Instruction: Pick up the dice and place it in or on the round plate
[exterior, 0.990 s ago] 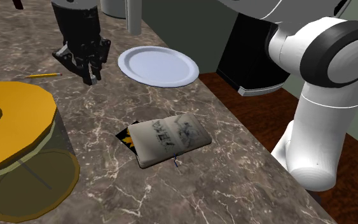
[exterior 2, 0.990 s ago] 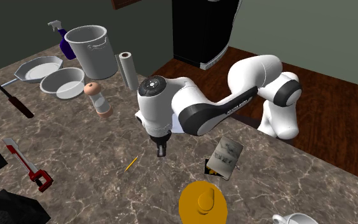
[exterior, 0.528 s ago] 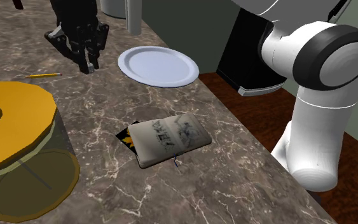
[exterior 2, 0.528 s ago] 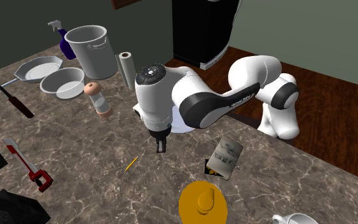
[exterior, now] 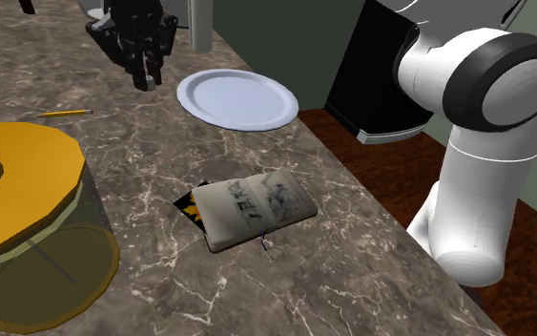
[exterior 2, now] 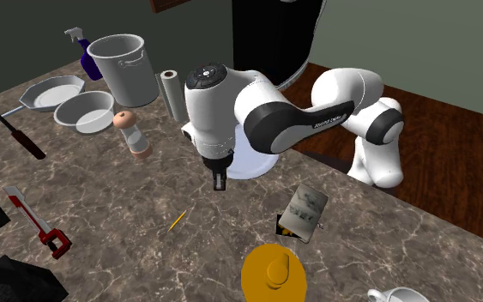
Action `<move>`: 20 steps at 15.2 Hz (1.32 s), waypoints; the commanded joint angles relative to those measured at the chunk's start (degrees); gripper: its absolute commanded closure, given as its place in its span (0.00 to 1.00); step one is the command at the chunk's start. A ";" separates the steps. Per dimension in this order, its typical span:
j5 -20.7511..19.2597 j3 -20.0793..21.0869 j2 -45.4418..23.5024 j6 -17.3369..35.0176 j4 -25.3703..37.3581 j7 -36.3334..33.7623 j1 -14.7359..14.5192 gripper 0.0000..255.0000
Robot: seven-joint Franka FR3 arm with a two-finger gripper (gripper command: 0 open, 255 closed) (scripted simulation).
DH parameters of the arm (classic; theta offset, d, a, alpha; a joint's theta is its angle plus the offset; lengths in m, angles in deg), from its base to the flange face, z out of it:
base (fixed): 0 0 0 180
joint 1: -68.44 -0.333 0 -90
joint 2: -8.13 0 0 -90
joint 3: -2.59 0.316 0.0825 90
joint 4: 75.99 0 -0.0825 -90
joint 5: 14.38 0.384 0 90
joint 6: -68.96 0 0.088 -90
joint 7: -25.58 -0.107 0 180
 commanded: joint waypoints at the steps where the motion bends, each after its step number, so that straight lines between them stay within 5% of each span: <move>1: 1.76 -0.17 3.94 1.39 -5.00 2.25 3.20 1.00; 7: 6.49 -2.58 13.89 5.18 -17.77 10.79 11.43 1.00; 15: 9.97 -8.06 22.32 7.06 -27.36 23.20 19.03 1.00; 20: 10.40 -8.26 23.70 11.33 -32.95 23.51 19.17 1.00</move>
